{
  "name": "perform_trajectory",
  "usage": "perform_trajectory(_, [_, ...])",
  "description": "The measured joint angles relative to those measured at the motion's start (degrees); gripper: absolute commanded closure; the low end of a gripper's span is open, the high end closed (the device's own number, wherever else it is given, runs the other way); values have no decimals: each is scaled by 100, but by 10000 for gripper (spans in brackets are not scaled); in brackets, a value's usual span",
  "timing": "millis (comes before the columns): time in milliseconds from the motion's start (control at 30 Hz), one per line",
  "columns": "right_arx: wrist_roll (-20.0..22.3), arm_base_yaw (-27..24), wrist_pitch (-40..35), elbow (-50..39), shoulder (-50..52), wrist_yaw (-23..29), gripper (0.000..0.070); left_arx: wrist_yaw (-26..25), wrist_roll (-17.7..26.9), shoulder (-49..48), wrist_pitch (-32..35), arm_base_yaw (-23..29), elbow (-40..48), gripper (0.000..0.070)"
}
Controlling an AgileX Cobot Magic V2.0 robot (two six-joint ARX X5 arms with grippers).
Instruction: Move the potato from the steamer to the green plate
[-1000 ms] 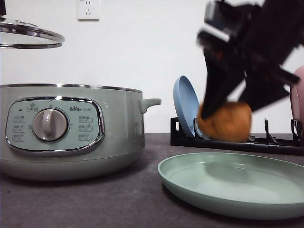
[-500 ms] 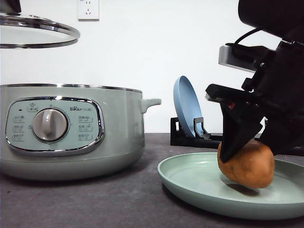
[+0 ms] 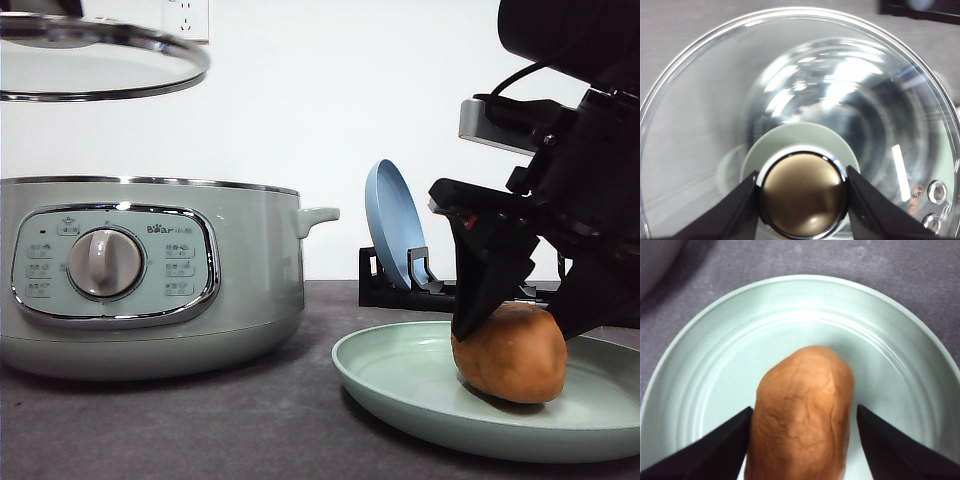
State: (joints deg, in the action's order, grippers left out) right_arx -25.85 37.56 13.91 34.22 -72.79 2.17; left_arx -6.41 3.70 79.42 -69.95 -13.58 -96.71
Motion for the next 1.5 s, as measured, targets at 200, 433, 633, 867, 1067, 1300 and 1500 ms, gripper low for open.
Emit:
perform_trajectory(200, [2,-19,31,48,214,65,139,-7,-1,5,114,-282,0,699])
perform_trajectory(433, [50,-57,147,454,958,105,139,-1,1,273,292,-496,-11,699])
perform_trajectory(633, [171,-58,284,544,1599,262,139,-5,1,649,391,-689,-11,699])
perform_trajectory(867, [212,-61,459,544,2059,385,139,-7,1,1065,435,-746,-11,699])
perform_trajectory(1067, [313,-59,555,544,2105,465,139,2,1,1279,559,-754,-11,699])
perform_trajectory(1300, [336,-61,603,544,2107,519,139,-2,3,1416,549,-789,-11,699])
perform_trajectory(1500, [350,-61,609,544,2107,521,139,3,4,1609,549,-792,-11,699])
